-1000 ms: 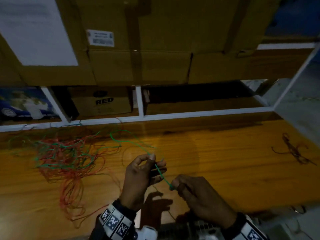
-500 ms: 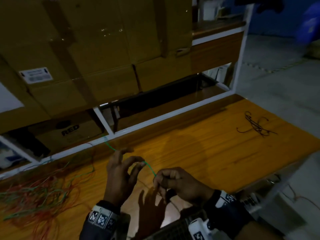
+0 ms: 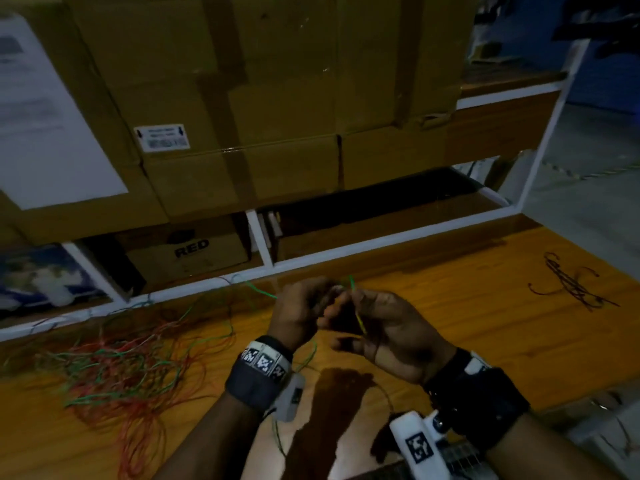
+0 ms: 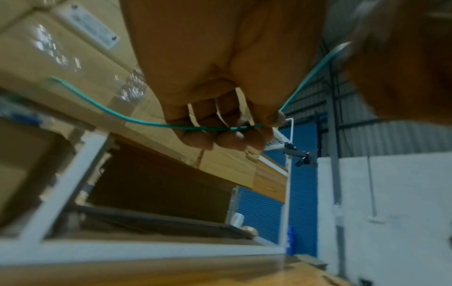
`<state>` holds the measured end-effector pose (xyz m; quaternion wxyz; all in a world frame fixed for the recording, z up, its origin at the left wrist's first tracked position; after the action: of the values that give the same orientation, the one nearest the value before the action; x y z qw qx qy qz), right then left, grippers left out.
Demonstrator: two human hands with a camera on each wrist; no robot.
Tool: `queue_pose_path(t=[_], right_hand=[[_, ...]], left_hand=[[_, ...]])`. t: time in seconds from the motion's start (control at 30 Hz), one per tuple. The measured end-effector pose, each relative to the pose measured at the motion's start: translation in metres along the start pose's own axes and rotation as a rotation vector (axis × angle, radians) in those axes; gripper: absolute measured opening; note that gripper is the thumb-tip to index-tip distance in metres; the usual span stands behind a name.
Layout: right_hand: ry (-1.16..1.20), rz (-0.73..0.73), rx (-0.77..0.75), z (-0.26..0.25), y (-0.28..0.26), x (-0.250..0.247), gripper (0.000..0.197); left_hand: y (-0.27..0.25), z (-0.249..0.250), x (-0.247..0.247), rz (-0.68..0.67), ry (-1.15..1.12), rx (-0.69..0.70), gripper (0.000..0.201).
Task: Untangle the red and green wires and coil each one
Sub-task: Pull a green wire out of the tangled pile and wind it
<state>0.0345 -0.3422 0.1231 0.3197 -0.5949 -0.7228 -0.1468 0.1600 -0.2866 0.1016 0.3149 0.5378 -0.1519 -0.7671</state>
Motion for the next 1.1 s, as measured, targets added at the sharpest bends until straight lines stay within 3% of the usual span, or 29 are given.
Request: queue_pose_path(t=[0.13,0.2,0.27,0.33,0.43,0.53,0.67,0.77,0.87,0.93,1.03,1.1], right_hand=[[0.291,-0.041,-0.097,-0.018,0.014,0.019,0.033],[0.301,-0.046,-0.147,-0.027,0.017,0.026,0.033],[0.266,-0.025,-0.192,-0.033,0.017,0.026,0.025],[0.277,0.037,-0.234,-0.037,0.016,0.017,0.021],[0.354,0.141,-0.343,-0.048,0.008,-0.004,0.019],[0.393,0.228,-0.451,-0.061,0.001,-0.018,0.024],[0.433,0.306,-0.497,-0.062,-0.005,-0.028,0.029],[0.51,0.22,-0.417,-0.046,-0.001,-0.025,0.032],[0.555,0.017,-0.21,-0.021,0.014,-0.002,0.046],[0.468,-0.098,-0.069,-0.008,0.021,0.015,0.05],[0.333,-0.115,0.075,0.006,0.026,0.024,0.063],[0.266,-0.16,0.142,0.01,0.027,0.028,0.046]], left_hand=[[-0.018,0.005,0.018,0.026,-0.206,-0.088,0.016],[-0.024,0.013,0.019,0.063,-0.236,-0.091,0.031],[-0.035,0.013,0.019,0.08,-0.24,-0.109,0.024],[-0.051,0.005,0.014,0.105,-0.229,-0.139,0.015],[-0.071,-0.001,0.015,0.069,-0.179,-0.201,0.025],[-0.076,0.008,0.013,0.044,-0.072,-0.175,0.027],[-0.081,-0.005,-0.015,0.196,0.109,-0.233,0.029],[-0.083,-0.001,-0.016,0.142,0.077,-0.169,0.026],[-0.084,-0.005,-0.014,0.11,0.122,-0.176,0.026],[-0.087,-0.021,-0.015,0.128,0.118,-0.227,0.028],[-0.088,-0.042,-0.014,0.092,0.138,-0.281,0.035],[-0.085,-0.046,-0.014,0.055,0.142,-0.282,0.037]])
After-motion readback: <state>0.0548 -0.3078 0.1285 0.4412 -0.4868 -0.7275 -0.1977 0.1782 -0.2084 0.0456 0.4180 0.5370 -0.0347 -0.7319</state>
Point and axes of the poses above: each hand's wrist, its own y-axis towards the middle knuckle, its own x-axis out of the palm, z = x × y, the point moved 9 cm from there along y, towards the middle knuckle, and after that the axes turned 15 degrees about x, right-handed, at the moved point
